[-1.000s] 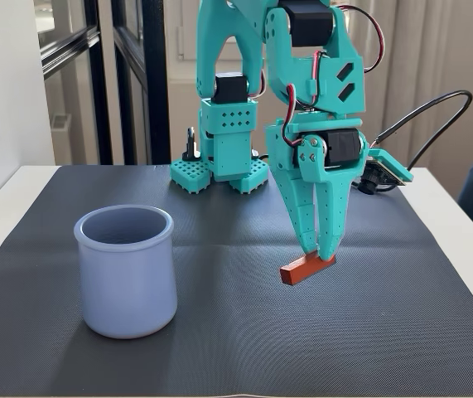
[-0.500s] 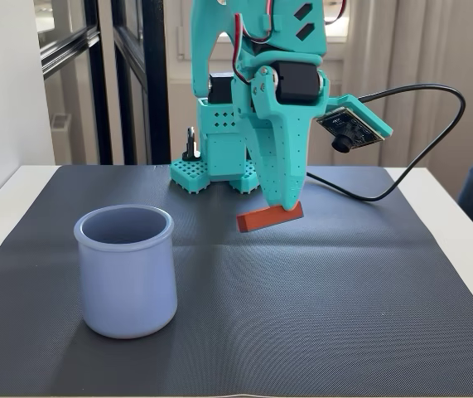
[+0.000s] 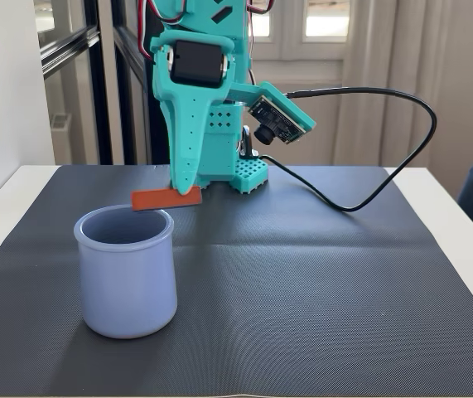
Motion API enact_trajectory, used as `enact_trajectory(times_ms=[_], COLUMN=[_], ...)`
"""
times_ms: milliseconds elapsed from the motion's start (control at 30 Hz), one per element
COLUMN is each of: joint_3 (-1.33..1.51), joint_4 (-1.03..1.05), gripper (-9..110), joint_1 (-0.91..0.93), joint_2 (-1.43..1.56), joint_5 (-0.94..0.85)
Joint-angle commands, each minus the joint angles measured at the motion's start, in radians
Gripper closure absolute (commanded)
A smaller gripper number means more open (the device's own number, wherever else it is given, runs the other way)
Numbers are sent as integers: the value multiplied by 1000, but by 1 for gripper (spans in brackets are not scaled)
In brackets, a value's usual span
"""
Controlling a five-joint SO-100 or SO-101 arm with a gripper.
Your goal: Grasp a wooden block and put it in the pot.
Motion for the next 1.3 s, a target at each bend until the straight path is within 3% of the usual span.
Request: enact_trajectory(times_ms=[0, 800, 1267], joint_3=[-26, 12, 55], joint_4=[3, -23, 74], gripper=[95, 90, 96], joint_1=[43, 100, 32], joint_2=[41, 29, 43], joint_5=[-3, -3, -2])
